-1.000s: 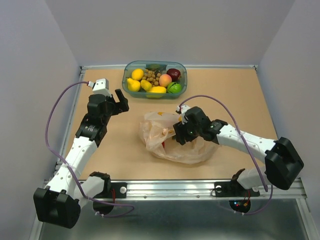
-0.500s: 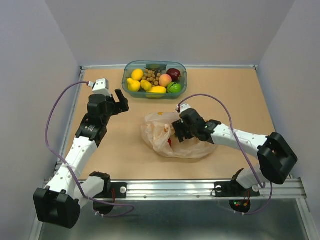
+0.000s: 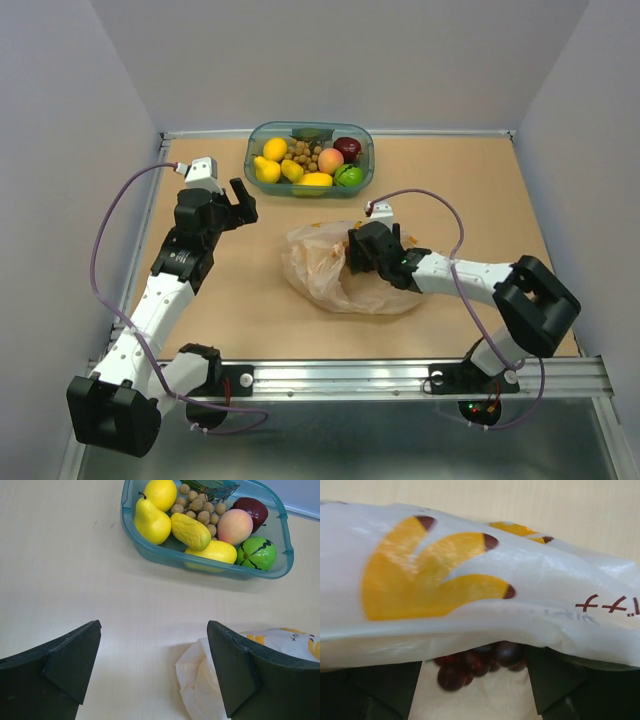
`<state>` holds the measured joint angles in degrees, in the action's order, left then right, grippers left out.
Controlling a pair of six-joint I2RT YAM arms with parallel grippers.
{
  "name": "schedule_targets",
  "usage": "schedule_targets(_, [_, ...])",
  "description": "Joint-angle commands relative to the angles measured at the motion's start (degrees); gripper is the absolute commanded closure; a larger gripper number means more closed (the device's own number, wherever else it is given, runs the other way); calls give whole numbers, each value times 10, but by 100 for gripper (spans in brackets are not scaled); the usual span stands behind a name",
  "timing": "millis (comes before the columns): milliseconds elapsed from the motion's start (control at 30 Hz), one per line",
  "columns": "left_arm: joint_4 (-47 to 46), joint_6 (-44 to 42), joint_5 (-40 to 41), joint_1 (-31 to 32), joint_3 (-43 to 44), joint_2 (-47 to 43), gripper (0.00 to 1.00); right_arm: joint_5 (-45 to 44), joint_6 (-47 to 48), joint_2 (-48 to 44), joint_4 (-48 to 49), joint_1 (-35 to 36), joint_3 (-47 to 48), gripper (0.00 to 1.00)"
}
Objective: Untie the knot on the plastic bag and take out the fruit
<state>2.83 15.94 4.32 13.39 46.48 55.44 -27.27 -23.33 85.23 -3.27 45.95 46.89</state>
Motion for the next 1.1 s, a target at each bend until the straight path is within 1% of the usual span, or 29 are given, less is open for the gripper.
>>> schedule_targets(0, [-19, -5, 1, 1, -4, -14, 2, -73, -65, 54, 83, 4, -26, 22])
schedule_targets(67, [-19, -5, 2, 1, -4, -15, 2, -76, -75, 77, 95, 4, -32, 26])
schedule_targets(133, [-20, -5, 2, 1, -4, -15, 2, -73, -76, 91, 103, 5, -34, 36])
schedule_targets(167, [-20, -5, 2, 1, -4, -16, 2, -70, -74, 95, 103, 5, -36, 51])
schedule_targets(233, [-19, -5, 1, 1, -4, -15, 2, -53, -66, 87, 103, 4, -39, 70])
schedule_targets(267, [-19, -5, 1, 1, -4, -15, 2, -46, -64, 67, 103, 4, -43, 84])
schedule_targets(300, [-19, -5, 1, 1, -4, -15, 2, -31, -48, 56, 102, 4, -48, 88])
schedule_targets(333, [-19, -5, 1, 1, -4, -15, 2, -20, -36, 43, 100, 5, -51, 91])
schedule_targets(400, [-19, -5, 0, 1, -4, -15, 2, 6, -17, 5, 85, 4, -48, 95])
schedule_targets(500, [-20, -5, 0, 1, -3, -15, 2, 65, 16, -37, 3, 4, -20, 99])
schedule_targets(567, [-20, -5, -1, 1, -3, -16, 2, 87, 28, -58, -23, 5, -14, 99])
schedule_targets(700, [-20, -7, 3, 1, -4, -17, 2, 158, 64, -116, -70, 4, -6, 99])
schedule_targets(733, [-19, -7, 3, 1, -4, -17, 2, 196, 81, -132, -91, 4, -3, 99])
schedule_targets(800, [-20, -7, 3, 1, -4, -17, 2, 243, 102, -145, -119, 5, 9, 100])
schedule_targets(1067, [-20, -7, 3, 1, -4, -17, 2, 358, 155, -203, -167, 4, 57, 100])
